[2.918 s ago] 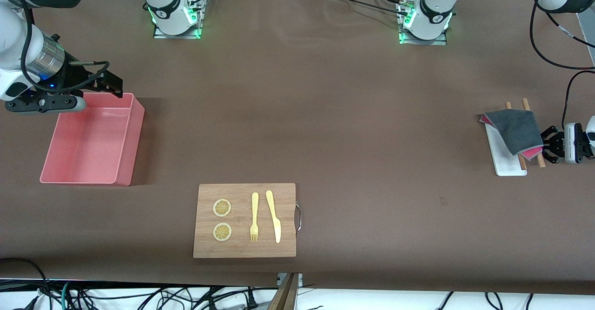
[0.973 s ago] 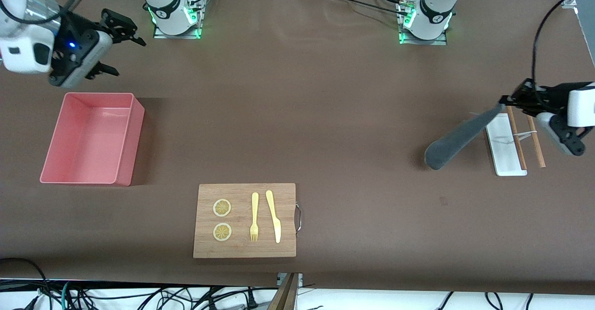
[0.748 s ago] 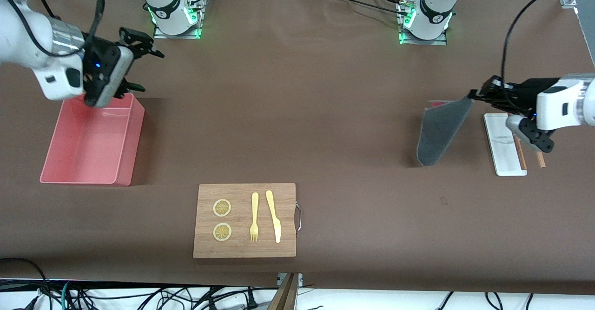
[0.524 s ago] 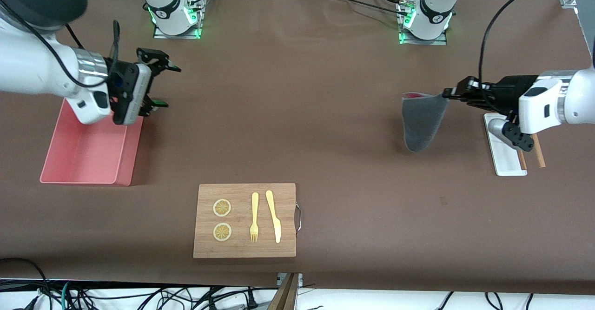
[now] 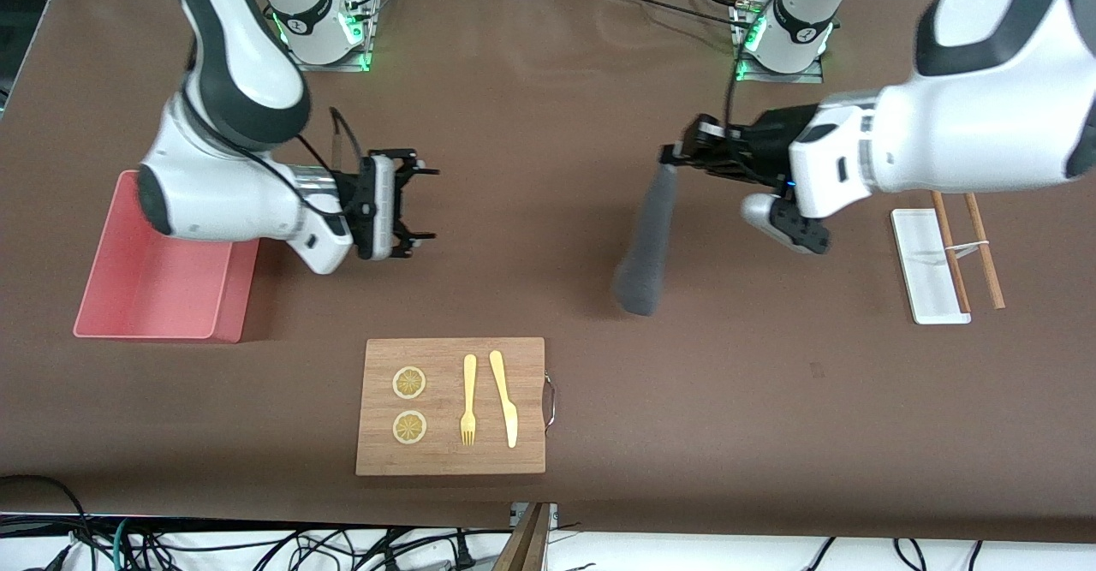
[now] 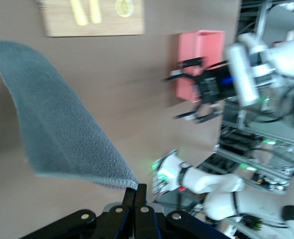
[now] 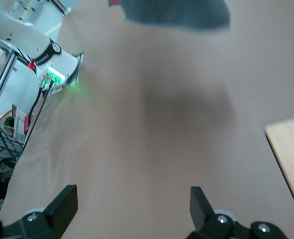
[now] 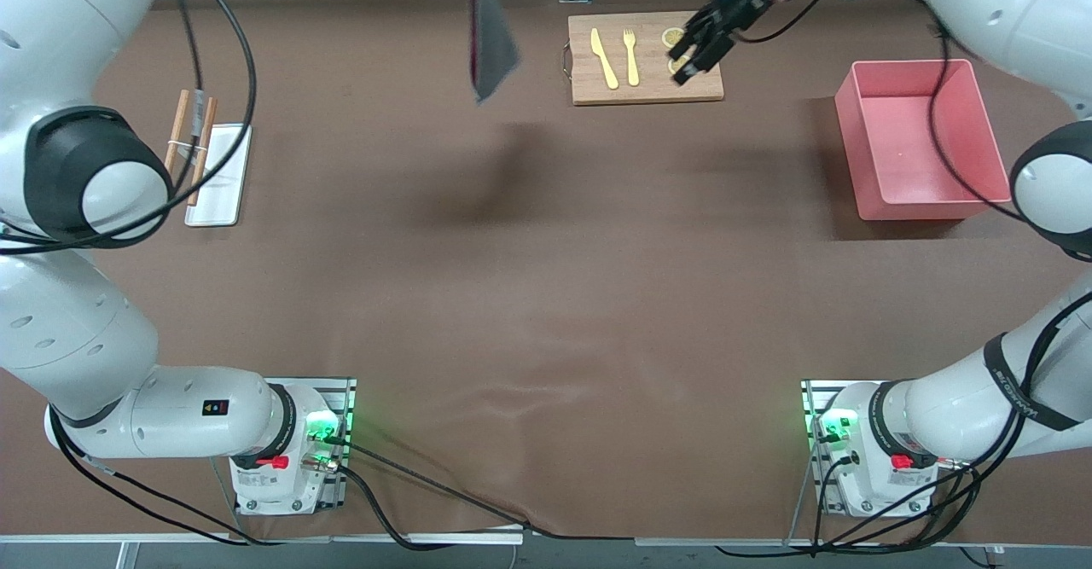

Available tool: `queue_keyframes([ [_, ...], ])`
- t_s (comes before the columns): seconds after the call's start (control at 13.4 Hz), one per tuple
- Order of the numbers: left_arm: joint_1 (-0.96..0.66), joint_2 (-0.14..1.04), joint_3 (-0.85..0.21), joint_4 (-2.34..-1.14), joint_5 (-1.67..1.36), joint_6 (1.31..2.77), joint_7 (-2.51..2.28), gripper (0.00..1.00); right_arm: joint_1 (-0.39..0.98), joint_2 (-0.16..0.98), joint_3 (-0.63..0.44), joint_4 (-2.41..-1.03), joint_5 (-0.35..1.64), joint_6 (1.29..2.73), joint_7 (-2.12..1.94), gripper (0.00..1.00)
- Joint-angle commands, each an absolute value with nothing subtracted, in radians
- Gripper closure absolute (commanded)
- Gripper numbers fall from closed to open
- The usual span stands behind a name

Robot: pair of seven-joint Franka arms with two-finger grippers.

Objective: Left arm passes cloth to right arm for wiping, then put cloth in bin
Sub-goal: 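Hold the cloth with the left gripper while the right gripper approaches it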

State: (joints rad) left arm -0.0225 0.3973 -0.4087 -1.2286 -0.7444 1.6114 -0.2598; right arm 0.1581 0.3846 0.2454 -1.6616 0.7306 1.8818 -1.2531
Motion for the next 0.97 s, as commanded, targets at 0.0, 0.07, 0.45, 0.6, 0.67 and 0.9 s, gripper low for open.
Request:
queue_keyframes([
  [0.0,-0.110,0.388,-0.400,-1.241,-0.851,1.724,-0.311,1.00,0.233,0.382,0.256,-1.669,0.767,1.997,-1.263,0.00],
  [0.07,-0.138,0.388,-0.400,-1.241,-0.864,1.733,-0.311,1.00,0.260,0.383,0.256,-1.669,0.770,2.035,-1.255,0.00],
  [0.45,-0.199,0.387,-0.402,-1.236,-0.890,1.743,-0.342,1.00,0.276,0.383,0.255,-1.660,0.775,2.062,-1.193,0.00],
  [0.6,-0.206,0.387,-0.402,-1.239,-0.890,1.784,-0.345,1.00,0.276,0.383,0.256,-1.658,0.775,2.062,-1.198,0.00],
  [0.67,-0.209,0.387,-0.402,-1.239,-0.890,1.786,-0.345,1.00,0.275,0.383,0.255,-1.655,0.769,2.059,-1.213,0.00],
  [0.9,-0.206,0.387,-0.402,-1.241,-0.881,1.784,-0.344,1.00,0.272,0.382,0.252,-1.654,0.775,2.057,-1.246,0.00],
])
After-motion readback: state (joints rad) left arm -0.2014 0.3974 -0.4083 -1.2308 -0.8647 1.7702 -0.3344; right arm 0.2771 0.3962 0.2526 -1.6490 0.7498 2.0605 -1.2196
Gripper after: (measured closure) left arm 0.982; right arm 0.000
